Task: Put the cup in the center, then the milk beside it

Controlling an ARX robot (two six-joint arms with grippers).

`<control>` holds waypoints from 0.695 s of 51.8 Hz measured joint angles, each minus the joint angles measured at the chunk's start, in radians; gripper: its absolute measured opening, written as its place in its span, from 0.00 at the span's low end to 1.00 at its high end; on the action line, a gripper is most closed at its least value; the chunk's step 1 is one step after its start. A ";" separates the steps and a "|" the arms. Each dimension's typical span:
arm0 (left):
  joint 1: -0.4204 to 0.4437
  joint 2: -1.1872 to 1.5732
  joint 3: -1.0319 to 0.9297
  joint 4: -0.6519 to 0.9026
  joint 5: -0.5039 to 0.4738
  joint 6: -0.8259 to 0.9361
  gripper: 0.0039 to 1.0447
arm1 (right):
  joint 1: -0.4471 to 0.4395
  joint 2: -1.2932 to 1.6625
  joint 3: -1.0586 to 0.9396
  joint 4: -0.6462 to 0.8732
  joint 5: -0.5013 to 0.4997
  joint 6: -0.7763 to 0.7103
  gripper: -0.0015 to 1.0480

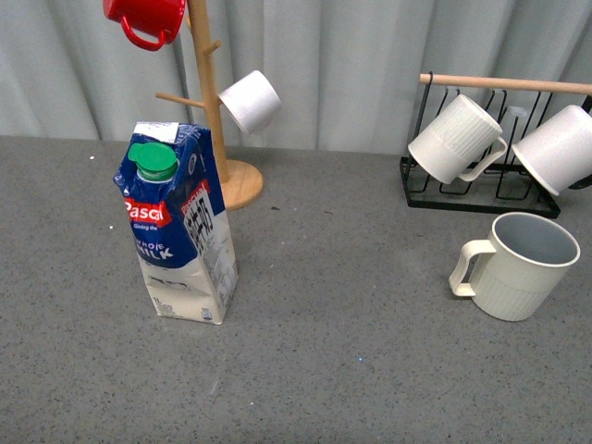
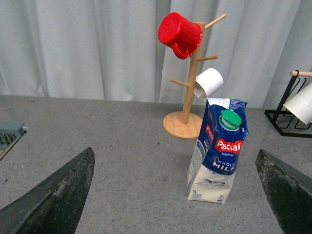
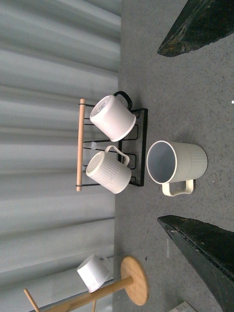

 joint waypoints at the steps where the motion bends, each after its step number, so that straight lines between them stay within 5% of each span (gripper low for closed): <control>1: 0.000 0.000 0.000 0.000 0.000 0.000 0.94 | 0.000 0.000 0.000 0.000 0.000 0.000 0.91; 36: 0.000 0.000 0.000 0.000 0.000 0.000 0.94 | 0.000 0.000 0.000 0.000 0.000 0.000 0.91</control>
